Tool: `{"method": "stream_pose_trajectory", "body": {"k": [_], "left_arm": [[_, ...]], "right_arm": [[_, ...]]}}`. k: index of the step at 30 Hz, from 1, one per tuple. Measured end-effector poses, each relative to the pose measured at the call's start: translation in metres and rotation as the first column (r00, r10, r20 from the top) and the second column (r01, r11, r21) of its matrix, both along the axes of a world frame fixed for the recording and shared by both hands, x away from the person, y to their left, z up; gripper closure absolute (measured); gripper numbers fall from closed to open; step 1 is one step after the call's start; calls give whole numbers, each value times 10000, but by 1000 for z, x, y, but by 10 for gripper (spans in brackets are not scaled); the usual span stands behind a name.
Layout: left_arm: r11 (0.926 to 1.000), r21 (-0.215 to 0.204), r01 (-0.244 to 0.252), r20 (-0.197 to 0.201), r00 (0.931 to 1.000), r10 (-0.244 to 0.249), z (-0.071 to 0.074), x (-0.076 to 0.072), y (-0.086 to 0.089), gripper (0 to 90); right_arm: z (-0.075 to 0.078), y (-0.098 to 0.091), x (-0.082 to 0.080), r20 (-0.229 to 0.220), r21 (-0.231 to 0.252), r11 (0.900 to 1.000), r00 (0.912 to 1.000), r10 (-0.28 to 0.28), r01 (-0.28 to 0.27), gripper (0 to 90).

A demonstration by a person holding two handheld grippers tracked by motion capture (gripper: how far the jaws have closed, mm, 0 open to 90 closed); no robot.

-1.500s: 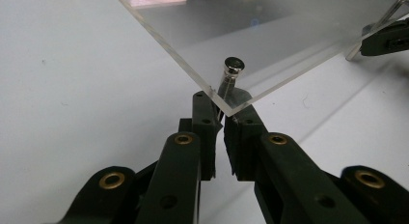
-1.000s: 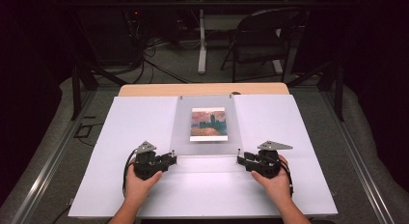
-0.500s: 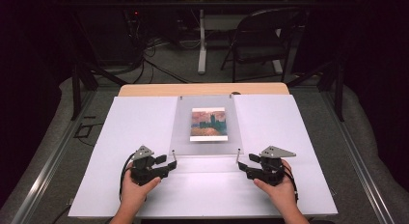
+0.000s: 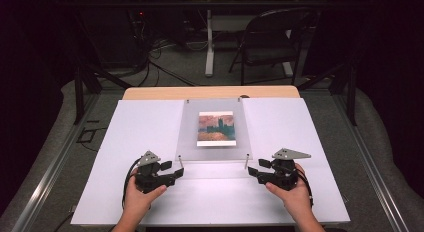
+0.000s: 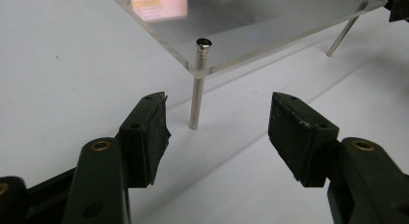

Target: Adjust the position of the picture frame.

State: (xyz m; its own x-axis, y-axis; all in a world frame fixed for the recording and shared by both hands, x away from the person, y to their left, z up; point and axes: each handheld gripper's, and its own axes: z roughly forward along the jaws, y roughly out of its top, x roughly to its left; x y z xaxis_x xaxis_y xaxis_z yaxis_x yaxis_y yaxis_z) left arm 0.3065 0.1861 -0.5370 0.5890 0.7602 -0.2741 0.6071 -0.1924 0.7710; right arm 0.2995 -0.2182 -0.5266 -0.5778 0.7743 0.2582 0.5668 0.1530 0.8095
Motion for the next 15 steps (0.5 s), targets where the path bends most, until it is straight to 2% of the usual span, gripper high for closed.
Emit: {"method": "stream_pose_trajectory", "body": {"k": [2, 5, 9, 15], "left_arm": [[9999, -110, -19, -66, 10000, 18, 4, -1, 1, 377], [10000, -66, 7, 89, 10000, -6, 10, -4, 2, 378], [9996, -270, -34, 113, 9999, 37, 17, -6, 6, 367], [10000, -71, -49, 372, 9993, 52, 30, -1, 9, 339]], "right_arm": [[1, -1, -1, -40, 52, 10000, 10000, 31, -31, 422], [5, -1, -3, 123, -97, 9999, 9999, 50, -48, 431], [13, -2, -6, 220, -529, 9985, 9996, 157, -145, 437], [22, -6, -4, 508, -492, 9987, 9986, 139, -113, 395]]}}
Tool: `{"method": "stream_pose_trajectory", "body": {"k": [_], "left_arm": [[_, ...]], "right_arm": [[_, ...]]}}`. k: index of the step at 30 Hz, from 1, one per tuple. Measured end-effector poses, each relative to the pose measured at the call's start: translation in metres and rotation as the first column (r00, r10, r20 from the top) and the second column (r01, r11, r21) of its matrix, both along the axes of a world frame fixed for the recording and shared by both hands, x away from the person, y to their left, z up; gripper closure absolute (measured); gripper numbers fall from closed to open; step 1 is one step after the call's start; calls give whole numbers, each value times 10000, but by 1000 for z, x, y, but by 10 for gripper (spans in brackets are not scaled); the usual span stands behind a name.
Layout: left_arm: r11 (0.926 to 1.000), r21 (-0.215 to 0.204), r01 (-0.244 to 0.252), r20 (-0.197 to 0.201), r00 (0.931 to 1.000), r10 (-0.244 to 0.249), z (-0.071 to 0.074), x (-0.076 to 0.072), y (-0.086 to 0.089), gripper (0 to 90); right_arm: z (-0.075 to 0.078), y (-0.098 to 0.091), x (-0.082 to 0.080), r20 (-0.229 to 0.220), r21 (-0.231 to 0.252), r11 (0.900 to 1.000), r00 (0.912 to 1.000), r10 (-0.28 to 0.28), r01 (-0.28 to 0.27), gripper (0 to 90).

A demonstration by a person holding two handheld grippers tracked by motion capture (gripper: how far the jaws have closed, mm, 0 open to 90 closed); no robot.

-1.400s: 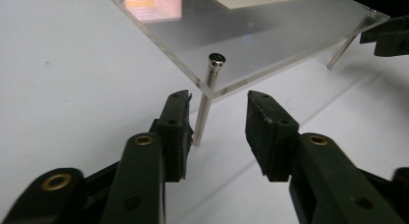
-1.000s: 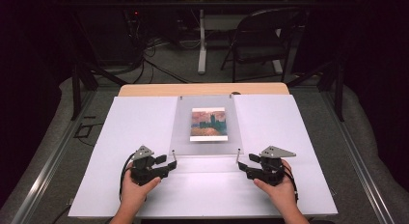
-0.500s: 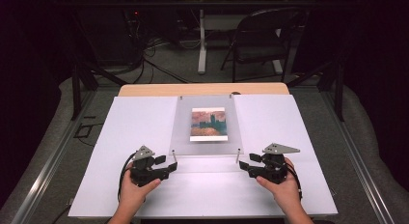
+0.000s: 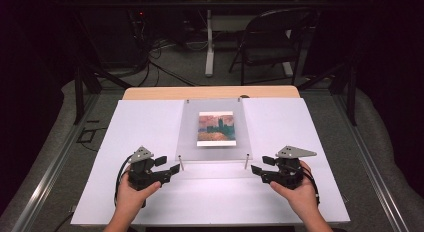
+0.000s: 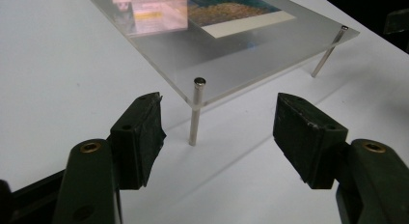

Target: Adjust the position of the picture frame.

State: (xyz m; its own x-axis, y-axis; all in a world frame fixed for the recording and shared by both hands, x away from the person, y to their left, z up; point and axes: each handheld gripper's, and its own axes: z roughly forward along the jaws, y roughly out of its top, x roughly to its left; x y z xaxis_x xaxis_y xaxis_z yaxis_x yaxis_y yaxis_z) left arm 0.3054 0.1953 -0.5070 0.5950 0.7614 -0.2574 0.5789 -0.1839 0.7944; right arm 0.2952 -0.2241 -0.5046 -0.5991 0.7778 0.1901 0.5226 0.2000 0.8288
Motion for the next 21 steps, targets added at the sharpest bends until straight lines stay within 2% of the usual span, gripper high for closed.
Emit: {"method": "stream_pose_trajectory", "body": {"k": [3, 6, 10, 12, 21], "left_arm": [[9998, 180, 0, 154, 9999, -2, 6, 4, 1, 340], [9994, 339, 75, 108, 9999, -78, 12, 10, 1, 339], [9987, 496, 104, 75, 9999, -108, 19, 20, 3, 330], [9990, 432, 67, 77, 9999, -70, 22, 26, 4, 333], [9999, 144, -54, 62, 10000, 53, 33, 53, 5, 330]], "right_arm": [[3, -4, 6, -63, -64, 10000, 10000, 23, -23, 384], [6, -7, 13, -192, -163, 9999, 9998, -34, 30, 360], [12, -10, 22, -61, -634, 9980, 10000, 35, -38, 356], [15, -10, 27, -112, -782, 9969, 9999, -2, -7, 353], [25, -11, 52, -125, -490, 9988, 9999, -14, 8, 354]]}}
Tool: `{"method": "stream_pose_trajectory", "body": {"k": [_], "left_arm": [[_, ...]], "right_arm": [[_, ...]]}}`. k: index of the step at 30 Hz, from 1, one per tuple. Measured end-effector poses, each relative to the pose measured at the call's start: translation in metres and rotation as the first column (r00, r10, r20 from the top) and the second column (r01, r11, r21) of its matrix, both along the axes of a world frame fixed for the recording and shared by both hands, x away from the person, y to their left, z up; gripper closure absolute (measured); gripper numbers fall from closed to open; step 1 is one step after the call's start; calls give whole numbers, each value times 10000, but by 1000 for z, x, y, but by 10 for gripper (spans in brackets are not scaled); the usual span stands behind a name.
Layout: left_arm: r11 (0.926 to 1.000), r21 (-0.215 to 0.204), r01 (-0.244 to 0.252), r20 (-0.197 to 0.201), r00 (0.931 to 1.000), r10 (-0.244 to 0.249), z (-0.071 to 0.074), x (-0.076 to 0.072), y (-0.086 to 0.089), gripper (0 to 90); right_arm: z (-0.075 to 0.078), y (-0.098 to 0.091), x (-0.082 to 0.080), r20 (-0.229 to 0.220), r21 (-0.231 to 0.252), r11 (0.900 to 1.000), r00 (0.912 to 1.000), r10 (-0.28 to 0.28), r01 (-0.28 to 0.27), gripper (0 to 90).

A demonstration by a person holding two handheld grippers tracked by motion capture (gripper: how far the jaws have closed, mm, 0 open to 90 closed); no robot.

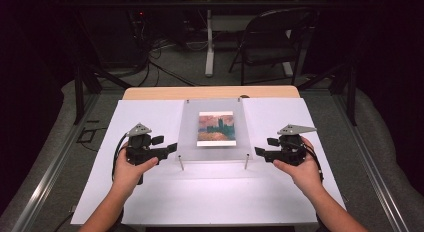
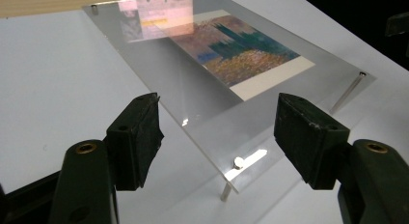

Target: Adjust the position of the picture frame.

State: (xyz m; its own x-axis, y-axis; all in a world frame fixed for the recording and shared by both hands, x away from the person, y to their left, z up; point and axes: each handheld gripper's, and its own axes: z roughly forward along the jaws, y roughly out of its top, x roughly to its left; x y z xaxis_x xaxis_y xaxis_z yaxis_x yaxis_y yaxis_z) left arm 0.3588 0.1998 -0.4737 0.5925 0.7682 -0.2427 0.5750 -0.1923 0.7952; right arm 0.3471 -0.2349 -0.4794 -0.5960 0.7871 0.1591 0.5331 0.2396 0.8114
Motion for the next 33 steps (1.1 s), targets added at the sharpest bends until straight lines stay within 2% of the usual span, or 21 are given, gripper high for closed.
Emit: {"method": "stream_pose_trajectory", "body": {"k": [3, 5, 9, 15, 18, 23, 26, 33], "left_arm": [[9999, -66, 99, -127, 9999, -100, 2, 11, 0, 337], [10000, 46, 18, -86, 10000, -18, 4, 16, 0, 337], [9999, -49, -88, -60, 9999, 88, 8, 29, 1, 336], [9995, 7, -303, -85, 9995, 303, 15, 46, 1, 314], [9987, -97, -504, -208, 9985, 502, 17, 56, 2, 312], [9966, -16, -829, -272, 9962, 828, 19, 71, 1, 311], [9966, 43, -828, -333, 9960, 829, 18, 79, -1, 311], [9970, 214, -749, -276, 9968, 755, 17, 98, -10, 313]], "right_arm": [[1, 0, 10, -212, 82, 10000, 9998, -2, 4, 356], [2, 0, 18, -353, 81, 9999, 9993, -75, 78, 363], [4, -1, 33, -564, 380, 9988, 9980, -287, 309, 363], [13, 0, 53, -294, 215, 9968, 9966, -767, 773, 313], [17, 2, 62, -252, 188, 9953, 9952, -946, 951, 292], [21, 5, 76, -257, 118, 9931, 9929, -1160, 1163, 290], [21, 6, 84, -169, 157, 9919, 9919, -1259, 1262, 293], [15, 10, 100, -350, 192, 9888, 9885, -1474, 1481, 300]]}}
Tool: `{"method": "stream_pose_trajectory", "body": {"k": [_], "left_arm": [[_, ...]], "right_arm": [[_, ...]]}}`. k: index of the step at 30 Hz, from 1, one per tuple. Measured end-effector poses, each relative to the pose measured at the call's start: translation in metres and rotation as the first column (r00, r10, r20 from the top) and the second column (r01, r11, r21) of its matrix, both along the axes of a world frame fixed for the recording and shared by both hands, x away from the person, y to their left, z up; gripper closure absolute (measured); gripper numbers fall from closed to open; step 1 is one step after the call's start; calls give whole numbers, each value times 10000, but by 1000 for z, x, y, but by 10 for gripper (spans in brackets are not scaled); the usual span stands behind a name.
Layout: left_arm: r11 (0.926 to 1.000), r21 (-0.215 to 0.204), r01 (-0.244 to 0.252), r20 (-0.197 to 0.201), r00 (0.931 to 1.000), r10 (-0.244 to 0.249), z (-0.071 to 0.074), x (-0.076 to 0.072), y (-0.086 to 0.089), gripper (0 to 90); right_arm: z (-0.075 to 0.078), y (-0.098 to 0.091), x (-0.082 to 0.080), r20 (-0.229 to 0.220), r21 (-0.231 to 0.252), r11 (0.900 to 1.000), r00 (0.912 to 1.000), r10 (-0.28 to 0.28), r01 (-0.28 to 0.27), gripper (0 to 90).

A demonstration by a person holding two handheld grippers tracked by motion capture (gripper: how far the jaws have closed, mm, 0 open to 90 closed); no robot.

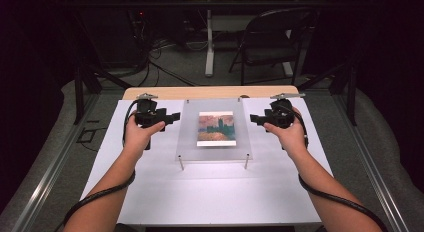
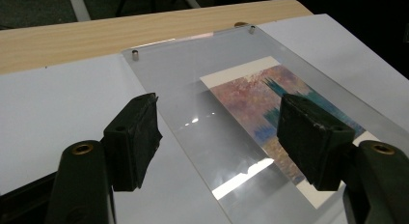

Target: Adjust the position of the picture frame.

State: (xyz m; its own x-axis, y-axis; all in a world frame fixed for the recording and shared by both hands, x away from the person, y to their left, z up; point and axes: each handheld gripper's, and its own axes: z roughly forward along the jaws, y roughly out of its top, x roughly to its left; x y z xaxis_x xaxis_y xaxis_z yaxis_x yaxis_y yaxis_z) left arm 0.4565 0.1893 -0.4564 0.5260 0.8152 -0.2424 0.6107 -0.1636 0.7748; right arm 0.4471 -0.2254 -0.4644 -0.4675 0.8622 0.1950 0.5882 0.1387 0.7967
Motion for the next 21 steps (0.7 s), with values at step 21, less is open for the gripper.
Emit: {"method": "stream_pose_trajectory", "body": {"k": [21], "left_arm": [[9993, -146, -335, -346, 9989, 330, -21, 32, -30, 317]], "right_arm": [[-13, 37, 29, -171, 122, 9996, 9995, 258, -256, 315]]}}
